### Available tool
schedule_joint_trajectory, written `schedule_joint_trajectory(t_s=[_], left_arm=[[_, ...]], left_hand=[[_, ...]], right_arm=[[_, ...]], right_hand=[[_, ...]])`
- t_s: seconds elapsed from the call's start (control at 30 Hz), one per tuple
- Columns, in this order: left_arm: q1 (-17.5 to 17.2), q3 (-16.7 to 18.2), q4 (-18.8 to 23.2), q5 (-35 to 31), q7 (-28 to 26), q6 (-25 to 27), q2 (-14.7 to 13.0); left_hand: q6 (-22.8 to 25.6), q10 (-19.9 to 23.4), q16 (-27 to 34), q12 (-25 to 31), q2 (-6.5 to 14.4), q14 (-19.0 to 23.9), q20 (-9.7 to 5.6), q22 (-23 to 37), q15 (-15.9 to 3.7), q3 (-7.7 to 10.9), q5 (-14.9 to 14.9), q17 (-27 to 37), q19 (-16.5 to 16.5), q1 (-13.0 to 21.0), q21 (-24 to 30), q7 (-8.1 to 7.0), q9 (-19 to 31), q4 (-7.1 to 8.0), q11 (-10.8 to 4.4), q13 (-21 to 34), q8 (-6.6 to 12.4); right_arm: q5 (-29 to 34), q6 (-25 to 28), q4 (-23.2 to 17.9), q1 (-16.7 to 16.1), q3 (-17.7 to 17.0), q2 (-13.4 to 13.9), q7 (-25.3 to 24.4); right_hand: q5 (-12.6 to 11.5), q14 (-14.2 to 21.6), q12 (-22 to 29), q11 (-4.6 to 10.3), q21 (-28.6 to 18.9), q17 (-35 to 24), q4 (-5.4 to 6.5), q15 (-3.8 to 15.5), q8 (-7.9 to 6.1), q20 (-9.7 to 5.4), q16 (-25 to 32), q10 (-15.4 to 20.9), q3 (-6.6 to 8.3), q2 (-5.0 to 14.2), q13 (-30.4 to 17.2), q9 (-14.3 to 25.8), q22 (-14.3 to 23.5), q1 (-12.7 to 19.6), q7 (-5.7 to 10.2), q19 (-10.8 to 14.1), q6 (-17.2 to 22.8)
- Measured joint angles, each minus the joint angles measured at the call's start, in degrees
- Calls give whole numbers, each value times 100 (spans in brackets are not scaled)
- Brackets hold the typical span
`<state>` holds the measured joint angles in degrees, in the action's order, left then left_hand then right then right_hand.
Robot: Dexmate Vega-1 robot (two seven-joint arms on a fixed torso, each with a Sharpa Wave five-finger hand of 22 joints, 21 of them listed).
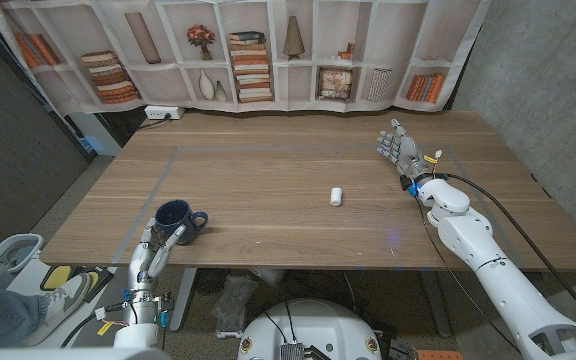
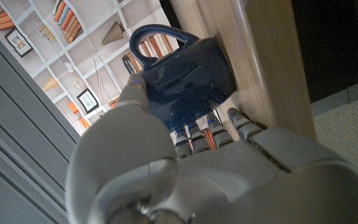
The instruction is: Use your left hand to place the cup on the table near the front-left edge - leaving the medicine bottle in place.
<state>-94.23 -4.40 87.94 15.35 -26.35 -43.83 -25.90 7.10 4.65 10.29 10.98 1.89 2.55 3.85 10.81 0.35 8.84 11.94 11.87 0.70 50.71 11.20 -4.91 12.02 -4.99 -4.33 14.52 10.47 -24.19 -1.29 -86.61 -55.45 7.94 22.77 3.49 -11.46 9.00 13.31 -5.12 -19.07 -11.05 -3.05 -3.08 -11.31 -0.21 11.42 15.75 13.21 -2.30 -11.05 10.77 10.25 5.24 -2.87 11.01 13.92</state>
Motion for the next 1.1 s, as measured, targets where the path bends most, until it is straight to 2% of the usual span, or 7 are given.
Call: schedule_joint_trajectory(t_s=[0.4,0.6,0.7,1.1], left_arm=[[-17,23,35,51,96,-2,-41],[-29,38,55,76,117,-8,-44],[-43,47,74,89,127,-8,-45],[-150,148,239,123,143,48,-76]], left_hand=[[-588,-530,0,0,-126,-460,150,-1,125,-172,39,-1,-251,-245,0,178,0,79,177,-16,0],[-961,-628,0,0,-214,-547,188,-1,143,-248,39,-1,-289,-332,0,219,0,106,215,-16,-73],[-1141,-658,0,0,-217,-549,188,-1,141,-268,88,-2,-289,-383,0,248,0,125,187,-16,-73],[-1182,-657,36,28,-233,-549,219,-1,141,-314,88,-2,-320,-412,0,287,0,129,186,-15,-66]], right_arm=[[4,22,-7,0,2,8,7],[4,25,-8,2,-1,10,10],[3,25,-8,5,-5,10,15],[-24,-14,39,12,-17,-17,32]], right_hand=[[0,0,0,0,22,0,-25,0,0,0,0,0,-25,0,0,0,0,0,0,0,0],[0,0,0,0,22,0,-25,0,0,0,0,0,-25,0,0,0,0,0,0,0,0],[0,0,0,0,22,0,-25,0,0,0,0,0,-25,0,0,0,0,0,0,0,0],[0,0,0,-31,44,0,-24,0,0,-32,0,32,-24,0,0,0,0,0,22,31,22]])
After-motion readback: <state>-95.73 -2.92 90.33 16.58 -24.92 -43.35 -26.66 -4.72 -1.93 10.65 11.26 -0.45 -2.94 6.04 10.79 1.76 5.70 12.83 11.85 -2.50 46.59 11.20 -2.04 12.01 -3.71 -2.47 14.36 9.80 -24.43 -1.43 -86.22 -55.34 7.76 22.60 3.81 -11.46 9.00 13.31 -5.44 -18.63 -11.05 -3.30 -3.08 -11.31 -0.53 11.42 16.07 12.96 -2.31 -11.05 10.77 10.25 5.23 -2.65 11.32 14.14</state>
